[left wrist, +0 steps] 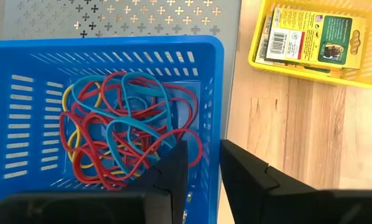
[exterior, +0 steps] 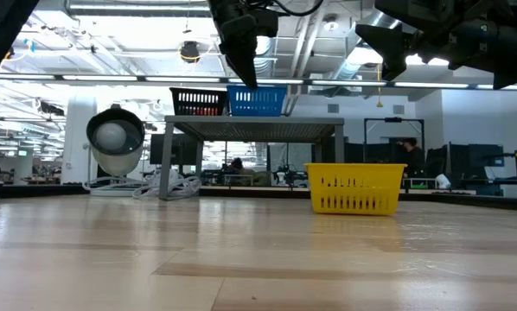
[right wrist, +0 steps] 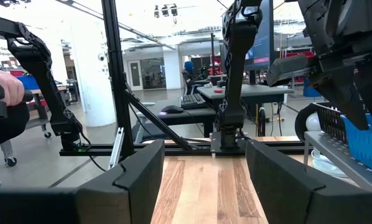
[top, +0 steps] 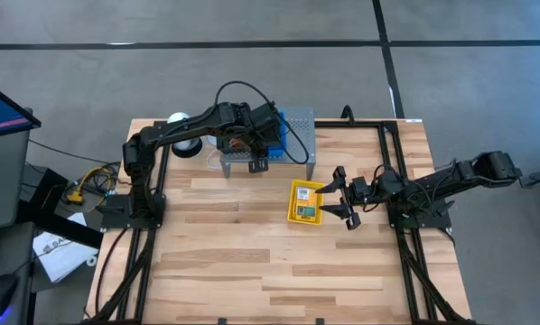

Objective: Pick & Place Office Desk Supplies
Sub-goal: Put the blue basket on the shelf

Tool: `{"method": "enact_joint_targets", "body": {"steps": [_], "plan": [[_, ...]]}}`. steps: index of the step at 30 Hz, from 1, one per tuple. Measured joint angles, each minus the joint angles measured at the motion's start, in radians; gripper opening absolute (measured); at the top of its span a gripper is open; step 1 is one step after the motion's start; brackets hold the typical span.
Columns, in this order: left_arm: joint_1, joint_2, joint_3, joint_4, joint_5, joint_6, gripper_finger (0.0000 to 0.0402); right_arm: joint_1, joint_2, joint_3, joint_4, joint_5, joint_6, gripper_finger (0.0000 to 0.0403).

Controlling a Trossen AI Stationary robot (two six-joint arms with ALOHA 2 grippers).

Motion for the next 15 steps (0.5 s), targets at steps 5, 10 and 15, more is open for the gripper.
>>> {"method": "enact_joint_targets", "body": {"steps": [5,10,15], "plan": [[-0.007,0.0,0.0,-0.001,0.0,-0.005,0.0089,0.0,0.0,0.0,0.0,0.0,0.0,0.0223],[-0.03,0.0,0.0,-0.001,0.0,-0.005,0.0089,0.0,0.0,0.0,0.0,0.0,0.0,0.0223],[-0.056,-0.003,0.0,-0.006,0.0,-0.005,0.0089,0.0,0.0,0.0,0.0,0.0,0.0,0.0223]]}}
